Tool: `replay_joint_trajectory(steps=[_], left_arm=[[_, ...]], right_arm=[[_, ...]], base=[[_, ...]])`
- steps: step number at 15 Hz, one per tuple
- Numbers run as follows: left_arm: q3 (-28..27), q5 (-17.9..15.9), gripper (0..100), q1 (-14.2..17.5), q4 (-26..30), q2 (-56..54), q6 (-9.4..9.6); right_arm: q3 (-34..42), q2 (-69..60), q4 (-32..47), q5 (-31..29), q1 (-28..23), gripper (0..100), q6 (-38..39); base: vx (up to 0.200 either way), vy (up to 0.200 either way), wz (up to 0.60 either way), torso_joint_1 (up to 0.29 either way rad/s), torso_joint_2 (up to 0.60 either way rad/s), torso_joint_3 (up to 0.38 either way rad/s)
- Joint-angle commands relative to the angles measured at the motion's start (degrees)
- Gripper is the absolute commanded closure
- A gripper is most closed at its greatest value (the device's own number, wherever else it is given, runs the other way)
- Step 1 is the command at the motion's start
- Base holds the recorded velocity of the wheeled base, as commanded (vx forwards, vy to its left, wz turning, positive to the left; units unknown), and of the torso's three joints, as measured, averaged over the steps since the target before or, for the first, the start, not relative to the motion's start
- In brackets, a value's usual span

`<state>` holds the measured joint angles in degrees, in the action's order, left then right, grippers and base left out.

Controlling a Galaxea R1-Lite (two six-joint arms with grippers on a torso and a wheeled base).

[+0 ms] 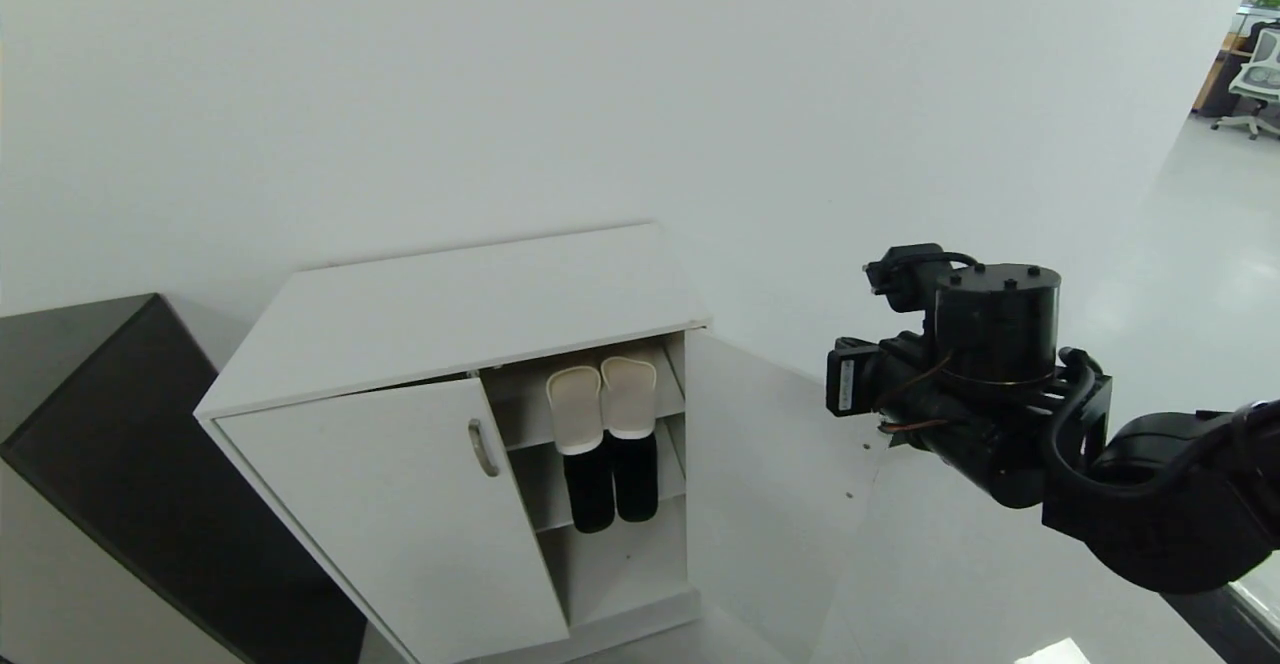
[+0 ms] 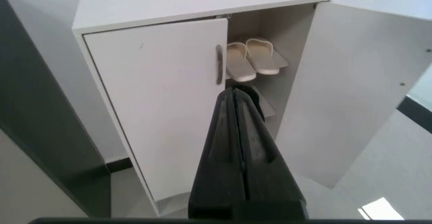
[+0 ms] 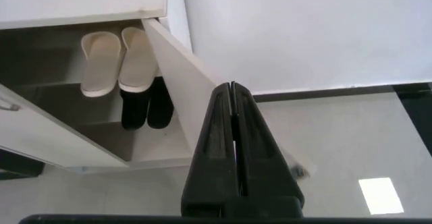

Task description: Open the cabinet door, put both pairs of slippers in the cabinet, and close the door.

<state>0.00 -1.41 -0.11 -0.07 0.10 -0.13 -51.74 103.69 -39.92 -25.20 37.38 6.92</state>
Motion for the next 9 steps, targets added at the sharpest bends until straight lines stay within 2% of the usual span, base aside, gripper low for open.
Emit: replay_joint_trajectory(steps=[1,2,9], left_arm=[[0.0,0.01,100,0.02,-0.01,-0.01,0.05],[0.0,0.01,100,0.02,-0.01,-0.01,0.13],[0.0,0.01,100,0.02,-0.01,-0.01,0.13]], right_arm=[[-0.73,1.51,-0.07,-0.03,-0.99,100,0.02],[-1.44,2.22,-0.33,-0.03,-1.87,100,0.02],[-6.62,8.63,-1.65,2.52,-8.02,100,1.69]], base=[[-0.2,0.0,0.0,-0.012,-0.01,0.002],[-0.2,0.0,0.0,-0.002,0.0,0.002],[0.0,0.0,0.0,0.0,0.0,0.0]])
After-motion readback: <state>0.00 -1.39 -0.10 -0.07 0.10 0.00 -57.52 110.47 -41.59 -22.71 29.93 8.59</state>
